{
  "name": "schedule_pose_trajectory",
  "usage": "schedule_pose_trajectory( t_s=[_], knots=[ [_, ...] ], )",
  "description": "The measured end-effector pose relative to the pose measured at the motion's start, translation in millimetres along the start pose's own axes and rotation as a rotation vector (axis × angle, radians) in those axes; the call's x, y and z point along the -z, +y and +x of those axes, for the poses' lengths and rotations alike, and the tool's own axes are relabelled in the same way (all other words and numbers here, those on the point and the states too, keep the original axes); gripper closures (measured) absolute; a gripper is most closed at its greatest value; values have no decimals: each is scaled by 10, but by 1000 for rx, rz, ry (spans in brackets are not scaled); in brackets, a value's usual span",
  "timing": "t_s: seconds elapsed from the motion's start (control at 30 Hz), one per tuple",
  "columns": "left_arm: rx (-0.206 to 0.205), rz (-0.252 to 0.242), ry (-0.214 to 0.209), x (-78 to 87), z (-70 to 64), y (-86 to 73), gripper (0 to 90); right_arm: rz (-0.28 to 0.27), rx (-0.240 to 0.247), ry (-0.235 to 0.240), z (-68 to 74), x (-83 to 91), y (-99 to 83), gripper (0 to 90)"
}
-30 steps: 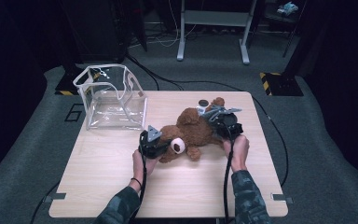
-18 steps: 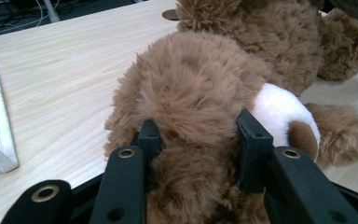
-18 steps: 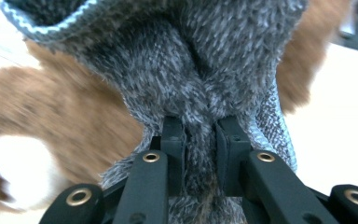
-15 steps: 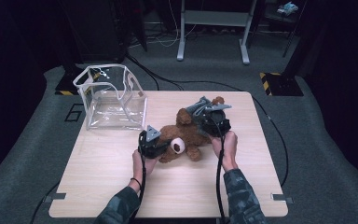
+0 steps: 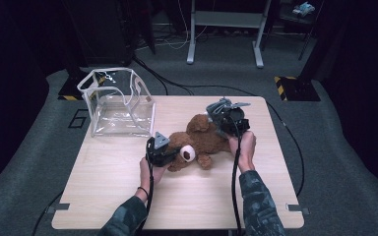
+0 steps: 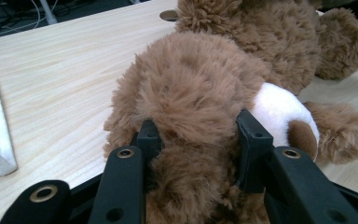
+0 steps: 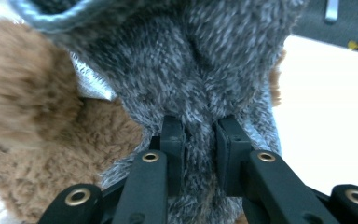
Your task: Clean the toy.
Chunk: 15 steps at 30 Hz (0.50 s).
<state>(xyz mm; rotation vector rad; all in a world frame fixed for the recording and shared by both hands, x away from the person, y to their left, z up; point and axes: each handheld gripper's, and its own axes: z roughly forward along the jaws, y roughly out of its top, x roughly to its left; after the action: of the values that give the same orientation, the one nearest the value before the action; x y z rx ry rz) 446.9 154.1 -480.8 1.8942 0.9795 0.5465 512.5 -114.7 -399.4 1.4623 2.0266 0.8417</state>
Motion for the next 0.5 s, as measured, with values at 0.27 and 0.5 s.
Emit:
schedule_pose_trajectory(
  t_s=[0.27, 0.5],
  knots=[
    [12, -6, -9, -3, 22, -2, 608, 139, -64, -143, -406, -202, -275, 759],
    [33, -5, -2, 39, 42, 45, 502, 189, -38, -69, -398, -222, -500, 762]
  ],
)
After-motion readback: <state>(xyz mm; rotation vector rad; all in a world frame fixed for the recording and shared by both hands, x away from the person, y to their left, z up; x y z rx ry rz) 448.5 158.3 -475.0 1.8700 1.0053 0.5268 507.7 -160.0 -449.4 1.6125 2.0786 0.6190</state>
